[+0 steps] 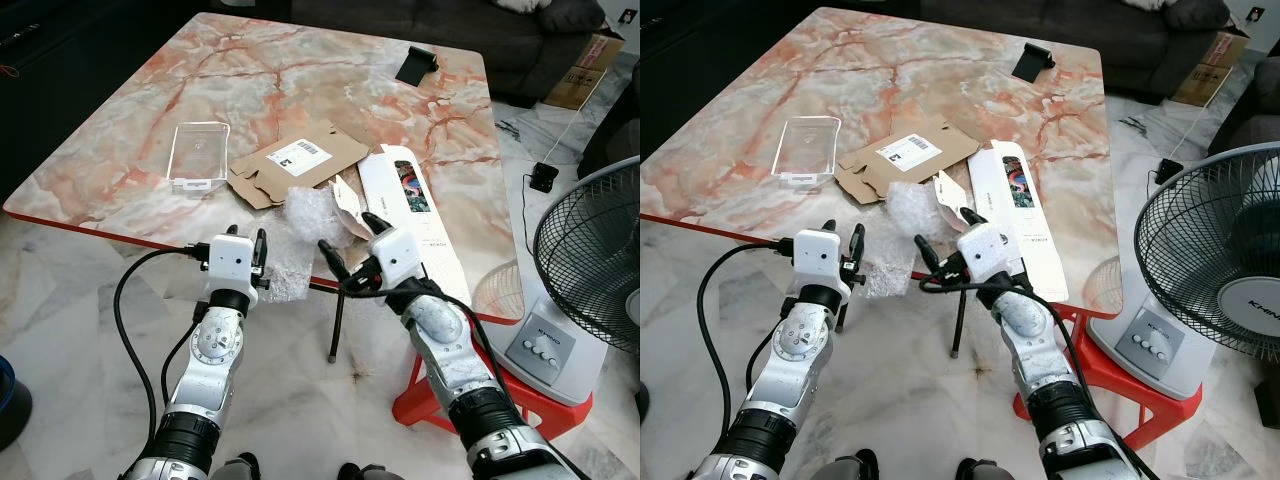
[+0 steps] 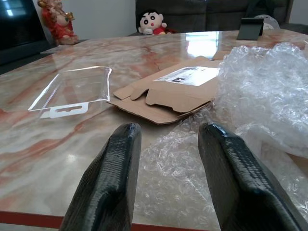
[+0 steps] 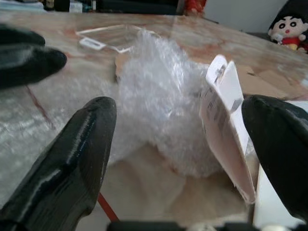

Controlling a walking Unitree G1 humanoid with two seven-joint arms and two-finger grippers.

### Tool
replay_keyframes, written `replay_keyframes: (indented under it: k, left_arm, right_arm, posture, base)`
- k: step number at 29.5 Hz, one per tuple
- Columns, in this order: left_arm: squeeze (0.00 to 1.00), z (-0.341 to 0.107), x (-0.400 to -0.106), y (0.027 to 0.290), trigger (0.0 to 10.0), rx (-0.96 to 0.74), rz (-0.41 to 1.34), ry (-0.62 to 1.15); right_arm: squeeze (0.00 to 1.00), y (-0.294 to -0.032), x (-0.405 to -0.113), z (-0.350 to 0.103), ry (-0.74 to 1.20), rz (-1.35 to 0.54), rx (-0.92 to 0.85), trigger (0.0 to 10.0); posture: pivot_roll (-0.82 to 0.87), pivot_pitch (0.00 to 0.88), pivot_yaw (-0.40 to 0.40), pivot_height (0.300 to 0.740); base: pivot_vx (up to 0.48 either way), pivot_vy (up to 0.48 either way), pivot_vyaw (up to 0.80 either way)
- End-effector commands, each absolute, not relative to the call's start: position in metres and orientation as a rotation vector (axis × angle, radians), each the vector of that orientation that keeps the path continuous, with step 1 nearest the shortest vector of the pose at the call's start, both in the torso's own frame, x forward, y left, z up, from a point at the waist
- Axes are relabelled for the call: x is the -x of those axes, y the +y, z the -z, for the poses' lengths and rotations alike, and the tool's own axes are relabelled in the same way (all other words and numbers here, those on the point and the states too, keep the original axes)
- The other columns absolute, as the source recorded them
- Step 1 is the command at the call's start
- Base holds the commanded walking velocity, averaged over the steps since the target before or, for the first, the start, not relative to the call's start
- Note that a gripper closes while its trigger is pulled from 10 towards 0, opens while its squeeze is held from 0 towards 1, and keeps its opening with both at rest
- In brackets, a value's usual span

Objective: Picking trash to rubbish bin

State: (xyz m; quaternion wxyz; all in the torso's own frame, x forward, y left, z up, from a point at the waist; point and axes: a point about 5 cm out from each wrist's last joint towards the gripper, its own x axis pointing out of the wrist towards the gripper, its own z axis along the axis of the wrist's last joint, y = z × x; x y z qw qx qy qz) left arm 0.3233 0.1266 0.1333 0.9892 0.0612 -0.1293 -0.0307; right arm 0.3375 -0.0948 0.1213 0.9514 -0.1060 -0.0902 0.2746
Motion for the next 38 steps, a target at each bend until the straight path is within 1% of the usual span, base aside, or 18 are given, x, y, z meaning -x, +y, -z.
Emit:
replay_keyframes:
  k: [1, 7, 9, 12, 14, 31, 38]
  left_arm:
    - [0.0, -0.134, -0.324, 0.125, 10.0, -0.128, 0.076, -0.255]
    - [0.0, -0.135, -0.324, 0.125, 10.0, -0.133, 0.08, -0.257]
    - [0.0, -0.137, -0.324, 0.125, 10.0, -0.137, 0.082, -0.263]
    - [0.0, -0.137, -0.324, 0.125, 10.0, -0.142, 0.083, -0.262]
    - [0.0, -0.137, -0.324, 0.126, 10.0, -0.145, 0.083, -0.263]
    - [0.0, -0.14, -0.323, 0.125, 10.0, -0.161, 0.093, -0.269]
    - [0.0, -0.141, -0.323, 0.126, 10.0, -0.174, 0.093, -0.272]
  right_arm:
    - [0.0, -0.096, -0.338, -0.119, -0.176, -0.549, 0.237, 10.0]
    - [0.0, -0.098, -0.341, -0.116, -0.172, -0.499, 0.288, 10.0]
    - [0.0, -0.101, -0.345, -0.118, -0.177, -0.443, 0.315, 10.0]
    - [0.0, -0.104, -0.348, -0.119, -0.175, -0.403, 0.296, 10.0]
    - [0.0, -0.104, -0.35, -0.117, -0.166, -0.388, 0.324, 10.0]
    - [0.0, -0.093, -0.35, -0.107, -0.14, -0.42, 0.406, 10.0]
    - [0.0, -0.091, -0.352, -0.106, -0.133, -0.398, 0.454, 10.0]
  posture:
    - [0.08, 0.155, -0.048, 0.74]
    - [0.09, 0.156, -0.045, 0.74]
    - [0.09, 0.154, -0.046, 0.74]
    - [0.1, 0.153, -0.044, 0.74]
    - [0.1, 0.151, -0.041, 0.74]
    - [0.12, 0.152, -0.033, 0.74]
    - [0.12, 0.153, -0.029, 0.74]
  base:
    - [0.0, 0.0, 0.0]
    - [0.0, 0.0, 0.0]
    - [0.0, 0.0, 0.0]
    - [0.0, 0.0, 0.0]
    - [0.0, 0.0, 0.0]
    - [0.0, 0.0, 0.0]
    - [0.0, 0.0, 0.0]
